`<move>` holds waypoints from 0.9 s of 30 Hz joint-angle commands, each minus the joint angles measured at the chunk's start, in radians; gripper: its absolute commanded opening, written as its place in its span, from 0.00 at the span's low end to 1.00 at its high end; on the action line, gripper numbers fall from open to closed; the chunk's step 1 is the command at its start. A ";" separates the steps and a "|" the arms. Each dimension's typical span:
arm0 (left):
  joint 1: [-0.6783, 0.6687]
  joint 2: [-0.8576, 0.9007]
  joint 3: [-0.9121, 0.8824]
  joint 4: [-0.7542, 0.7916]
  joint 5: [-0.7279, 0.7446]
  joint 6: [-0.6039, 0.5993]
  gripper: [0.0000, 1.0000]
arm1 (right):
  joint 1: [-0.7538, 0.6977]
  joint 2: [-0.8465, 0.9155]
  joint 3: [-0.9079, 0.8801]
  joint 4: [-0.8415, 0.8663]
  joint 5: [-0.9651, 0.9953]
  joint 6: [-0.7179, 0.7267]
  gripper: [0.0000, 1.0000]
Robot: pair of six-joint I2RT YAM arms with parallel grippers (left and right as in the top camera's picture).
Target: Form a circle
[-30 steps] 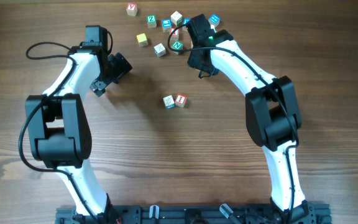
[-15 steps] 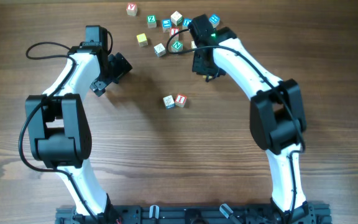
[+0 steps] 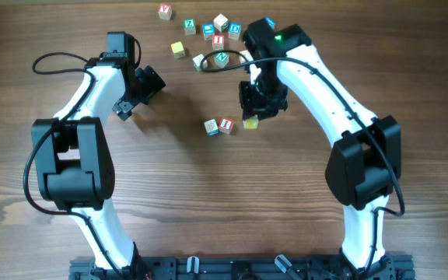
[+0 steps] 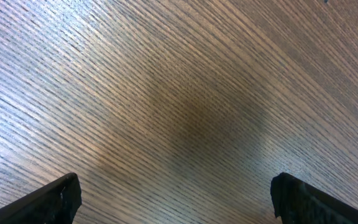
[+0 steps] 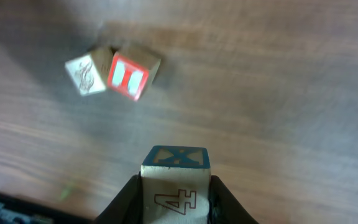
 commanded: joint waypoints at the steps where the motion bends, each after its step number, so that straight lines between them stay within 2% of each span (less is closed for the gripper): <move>1: -0.001 0.009 0.010 0.003 -0.013 -0.002 1.00 | 0.067 -0.006 0.002 -0.005 -0.034 0.034 0.20; 6: -0.002 0.009 0.010 0.002 -0.013 -0.002 1.00 | 0.135 -0.042 0.004 -0.027 0.010 0.034 0.09; 13: -0.003 0.009 0.010 0.003 -0.013 -0.002 1.00 | 0.135 -0.408 0.003 -0.083 0.122 0.034 0.10; 17: -0.003 0.009 0.010 0.003 -0.013 -0.002 1.00 | 0.138 -0.536 -0.055 -0.075 0.225 0.122 0.11; 20: -0.003 0.009 0.010 0.002 -0.013 -0.002 1.00 | 0.171 -0.549 -0.250 0.046 0.243 0.190 0.10; 22: -0.003 0.009 0.010 0.003 -0.013 -0.002 1.00 | 0.212 -0.548 -0.433 0.214 0.235 0.206 0.09; 27: -0.003 0.009 0.010 0.002 -0.013 -0.002 1.00 | 0.247 -0.544 -0.729 0.583 0.221 0.266 0.11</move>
